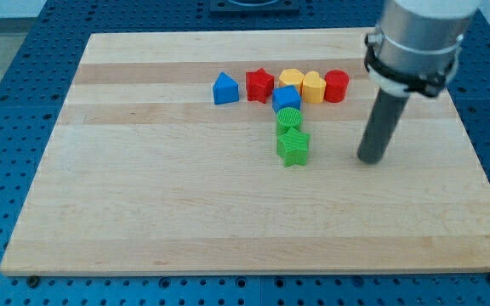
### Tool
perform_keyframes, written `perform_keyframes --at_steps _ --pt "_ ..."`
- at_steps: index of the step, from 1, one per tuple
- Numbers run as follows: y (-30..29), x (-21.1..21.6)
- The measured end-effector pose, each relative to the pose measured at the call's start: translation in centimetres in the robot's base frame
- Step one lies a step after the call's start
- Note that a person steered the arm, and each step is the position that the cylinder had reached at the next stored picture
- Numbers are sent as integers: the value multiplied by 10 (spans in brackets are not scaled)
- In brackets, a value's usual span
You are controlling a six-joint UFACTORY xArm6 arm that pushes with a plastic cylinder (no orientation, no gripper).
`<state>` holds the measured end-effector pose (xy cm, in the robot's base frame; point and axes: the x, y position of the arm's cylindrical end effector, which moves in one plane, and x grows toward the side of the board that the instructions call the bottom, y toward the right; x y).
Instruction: Separate the green star from the green circle
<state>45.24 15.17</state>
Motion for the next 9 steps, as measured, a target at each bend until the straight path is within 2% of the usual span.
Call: perform_keyframes --at_steps 1,2,3,6,7,8,9 --pt "0 -50" --pt "1 -50" --pt "20 -68" --pt "20 -86" --pt "25 -18" --pt "2 52" --pt "-42 59"
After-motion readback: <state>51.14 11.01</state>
